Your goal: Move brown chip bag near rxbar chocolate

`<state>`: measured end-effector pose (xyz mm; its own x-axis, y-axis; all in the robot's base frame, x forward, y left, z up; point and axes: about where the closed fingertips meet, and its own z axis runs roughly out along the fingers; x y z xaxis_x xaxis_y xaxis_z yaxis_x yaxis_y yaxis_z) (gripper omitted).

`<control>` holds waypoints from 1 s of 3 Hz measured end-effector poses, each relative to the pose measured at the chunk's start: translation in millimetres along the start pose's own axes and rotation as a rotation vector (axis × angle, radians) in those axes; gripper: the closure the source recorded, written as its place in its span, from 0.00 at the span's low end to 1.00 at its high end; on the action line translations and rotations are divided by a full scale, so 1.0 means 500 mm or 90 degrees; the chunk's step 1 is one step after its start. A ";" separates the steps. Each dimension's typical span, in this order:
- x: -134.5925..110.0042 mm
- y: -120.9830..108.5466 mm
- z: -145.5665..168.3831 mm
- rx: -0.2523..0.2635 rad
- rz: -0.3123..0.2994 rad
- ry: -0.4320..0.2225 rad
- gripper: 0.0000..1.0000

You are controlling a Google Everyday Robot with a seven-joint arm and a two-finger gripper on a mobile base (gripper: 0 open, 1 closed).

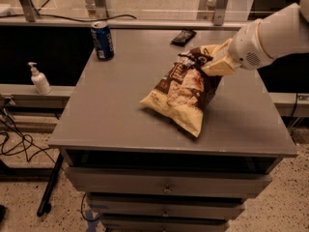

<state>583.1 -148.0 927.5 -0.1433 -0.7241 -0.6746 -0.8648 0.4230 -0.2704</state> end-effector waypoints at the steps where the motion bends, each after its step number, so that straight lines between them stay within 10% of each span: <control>1: -0.021 -0.097 -0.024 0.073 -0.036 -0.007 1.00; 3: -0.045 -0.320 -0.073 0.222 -0.037 -0.022 1.00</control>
Offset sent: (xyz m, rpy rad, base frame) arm 0.1349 -0.0816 0.0990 -0.0787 -0.3430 -0.1767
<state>707.0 -219.1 1010.8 -0.0779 -0.7359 -0.6726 -0.6535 0.5472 -0.5230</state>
